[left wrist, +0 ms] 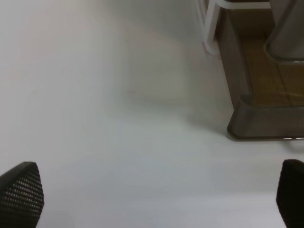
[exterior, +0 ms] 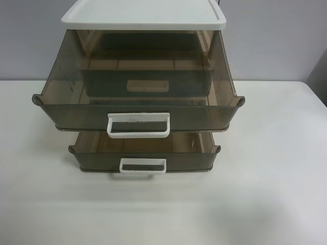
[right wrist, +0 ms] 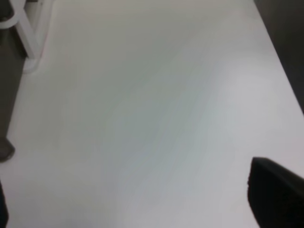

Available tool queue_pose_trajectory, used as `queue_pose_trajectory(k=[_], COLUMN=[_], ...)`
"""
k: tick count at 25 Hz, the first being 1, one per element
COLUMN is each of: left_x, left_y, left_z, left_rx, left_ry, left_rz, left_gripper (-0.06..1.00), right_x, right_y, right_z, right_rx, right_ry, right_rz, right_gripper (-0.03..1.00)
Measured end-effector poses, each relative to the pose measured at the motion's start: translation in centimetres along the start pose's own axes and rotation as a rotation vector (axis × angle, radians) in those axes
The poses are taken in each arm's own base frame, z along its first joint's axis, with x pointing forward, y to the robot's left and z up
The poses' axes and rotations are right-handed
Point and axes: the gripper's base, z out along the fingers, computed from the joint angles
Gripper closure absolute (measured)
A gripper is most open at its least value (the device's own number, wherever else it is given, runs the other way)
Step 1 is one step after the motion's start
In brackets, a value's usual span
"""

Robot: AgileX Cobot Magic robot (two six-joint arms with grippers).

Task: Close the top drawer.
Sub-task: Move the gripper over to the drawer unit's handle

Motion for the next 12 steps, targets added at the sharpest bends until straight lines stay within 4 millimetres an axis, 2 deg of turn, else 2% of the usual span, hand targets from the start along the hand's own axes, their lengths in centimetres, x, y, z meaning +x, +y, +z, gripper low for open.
queue_pose_trajectory(k=[2, 5, 8, 12], left_x=[0.0, 0.0, 0.0, 0.0], left_y=[0.0, 0.0, 0.0, 0.0], left_z=[0.0, 0.0, 0.0, 0.0], left_rx=[0.0, -0.001, -0.001, -0.001], left_ry=[0.0, 0.0, 0.0, 0.0], left_rz=[0.0, 0.001, 0.001, 0.001], left_gripper=[-0.05, -0.05, -0.05, -0.05], right_x=[-1.2, -4.0, -6.8, -9.6], right_y=[0.1, 0.4, 1.0, 2.3], right_z=[-0.2, 0.2, 1.3, 3.5], right_rx=[-0.012, -0.072, -0.177, -0.329], right_ry=[0.023, 0.092, 0.149, 0.217], right_rz=[-0.02, -0.061, -0.122, -0.263], right_gripper=[-0.03, -0.03, -0.03, -0.03])
